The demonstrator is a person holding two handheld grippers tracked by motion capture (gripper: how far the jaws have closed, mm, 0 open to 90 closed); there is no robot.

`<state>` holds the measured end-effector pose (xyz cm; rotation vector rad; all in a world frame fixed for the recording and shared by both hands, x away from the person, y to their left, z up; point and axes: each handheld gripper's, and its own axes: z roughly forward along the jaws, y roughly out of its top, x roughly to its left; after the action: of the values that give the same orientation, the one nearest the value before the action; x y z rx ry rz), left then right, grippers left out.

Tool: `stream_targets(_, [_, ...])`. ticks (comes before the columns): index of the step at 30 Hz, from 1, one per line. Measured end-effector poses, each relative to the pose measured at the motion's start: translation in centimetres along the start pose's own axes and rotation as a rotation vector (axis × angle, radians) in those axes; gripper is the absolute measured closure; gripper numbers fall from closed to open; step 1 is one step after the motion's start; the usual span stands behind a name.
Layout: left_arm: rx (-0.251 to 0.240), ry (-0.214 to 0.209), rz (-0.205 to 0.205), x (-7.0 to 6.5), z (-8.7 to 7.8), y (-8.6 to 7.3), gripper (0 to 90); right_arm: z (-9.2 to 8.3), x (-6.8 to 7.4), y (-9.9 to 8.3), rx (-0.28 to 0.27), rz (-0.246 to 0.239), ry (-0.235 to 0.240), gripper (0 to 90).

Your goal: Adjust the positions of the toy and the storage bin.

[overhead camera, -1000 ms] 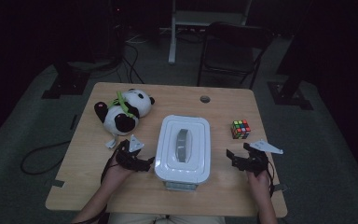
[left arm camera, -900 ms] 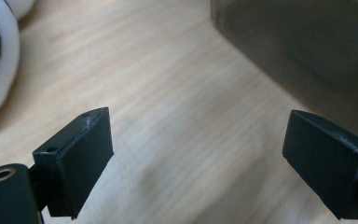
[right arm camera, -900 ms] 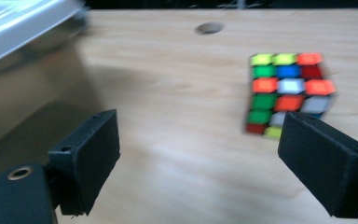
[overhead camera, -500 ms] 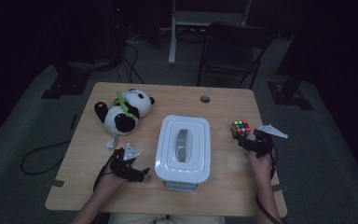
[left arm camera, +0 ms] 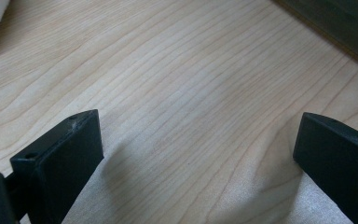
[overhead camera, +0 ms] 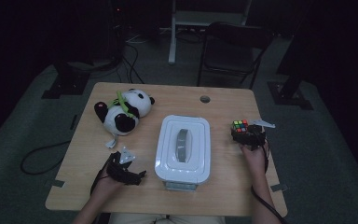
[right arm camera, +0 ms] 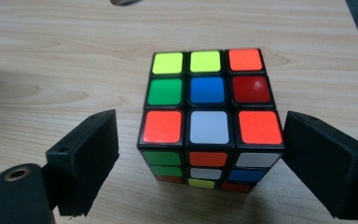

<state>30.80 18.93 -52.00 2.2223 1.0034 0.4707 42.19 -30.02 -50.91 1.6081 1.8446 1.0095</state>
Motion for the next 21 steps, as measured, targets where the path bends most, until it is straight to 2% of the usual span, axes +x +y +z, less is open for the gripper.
stream_targets(1, [-0.004,0.001,-0.004,0.02,-0.08,-0.01,2.1,0.16,0.02,-0.08,0.007,0.006,0.004,11.6])
stream_targets(6, [-0.015,0.004,-0.016,0.25,-0.32,-0.12,2.1,0.49,0.26,-0.46,0.034,0.003,-0.036,16.1])
stream_targets(9, [-0.016,0.003,-0.018,0.29,-0.36,-0.18,2.1,0.51,0.26,-0.7,0.039,0.005,-0.037,22.0])
stream_targets(15, [-0.016,0.006,-0.018,0.36,-0.27,-0.22,2.1,0.65,0.54,-0.84,0.068,-0.007,-0.06,25.7])
stream_targets(17, [-0.014,0.008,-0.015,0.33,-0.25,-0.24,2.1,0.68,0.69,-0.91,0.069,-0.02,-0.08,32.1])
stream_targets(21, [-0.016,0.008,-0.017,0.35,-0.27,-0.29,2.1,0.55,0.6,-1.02,0.077,-0.01,-0.072,33.8])
